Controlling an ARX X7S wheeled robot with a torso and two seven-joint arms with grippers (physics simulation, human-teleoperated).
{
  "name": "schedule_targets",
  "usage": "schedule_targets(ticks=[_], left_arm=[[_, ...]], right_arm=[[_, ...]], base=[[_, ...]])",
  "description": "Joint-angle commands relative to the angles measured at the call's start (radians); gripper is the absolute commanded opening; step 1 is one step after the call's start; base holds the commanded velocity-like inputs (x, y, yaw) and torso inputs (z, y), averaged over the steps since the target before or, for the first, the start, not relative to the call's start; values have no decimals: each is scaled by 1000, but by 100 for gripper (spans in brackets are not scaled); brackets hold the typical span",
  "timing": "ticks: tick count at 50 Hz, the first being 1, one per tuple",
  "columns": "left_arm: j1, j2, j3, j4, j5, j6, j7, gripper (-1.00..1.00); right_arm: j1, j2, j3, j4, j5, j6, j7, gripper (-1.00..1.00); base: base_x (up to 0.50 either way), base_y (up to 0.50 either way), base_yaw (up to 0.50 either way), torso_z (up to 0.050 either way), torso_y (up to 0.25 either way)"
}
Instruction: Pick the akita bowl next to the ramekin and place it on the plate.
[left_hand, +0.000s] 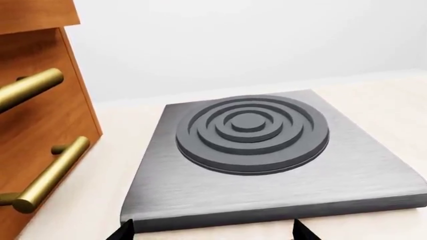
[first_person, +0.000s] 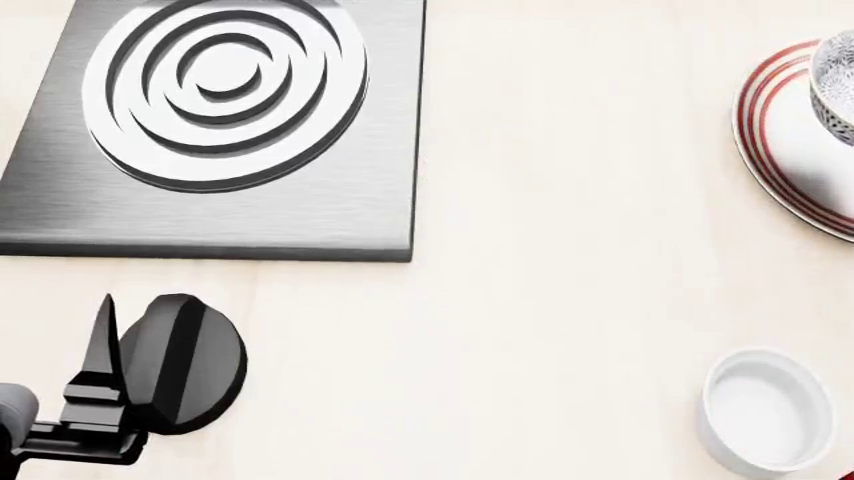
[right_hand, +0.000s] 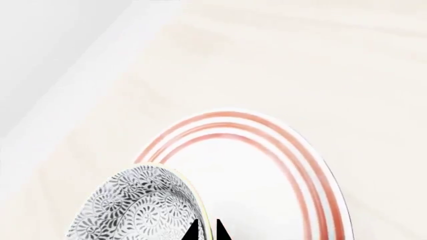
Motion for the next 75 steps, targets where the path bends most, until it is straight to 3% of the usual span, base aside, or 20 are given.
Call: schedule_targets(ticks=[1,16,75], left_arm=[[0,-1,1,-15,1,11,0,100],[7,-4,0,-22,-2,25,2,100],[-1,-14,6,-33,-8,29,-13,100]], right_arm=[[-6,-2,88,-1,-59,-23,-20,-100],[-24,-8,183,-1,-118,-61,-45,-100],[-90,-18,264,-1,-201,-74,-71,-100]], base=[[0,0,0,0,0],[0,0,0,0,0],[0,0,0,0,1]])
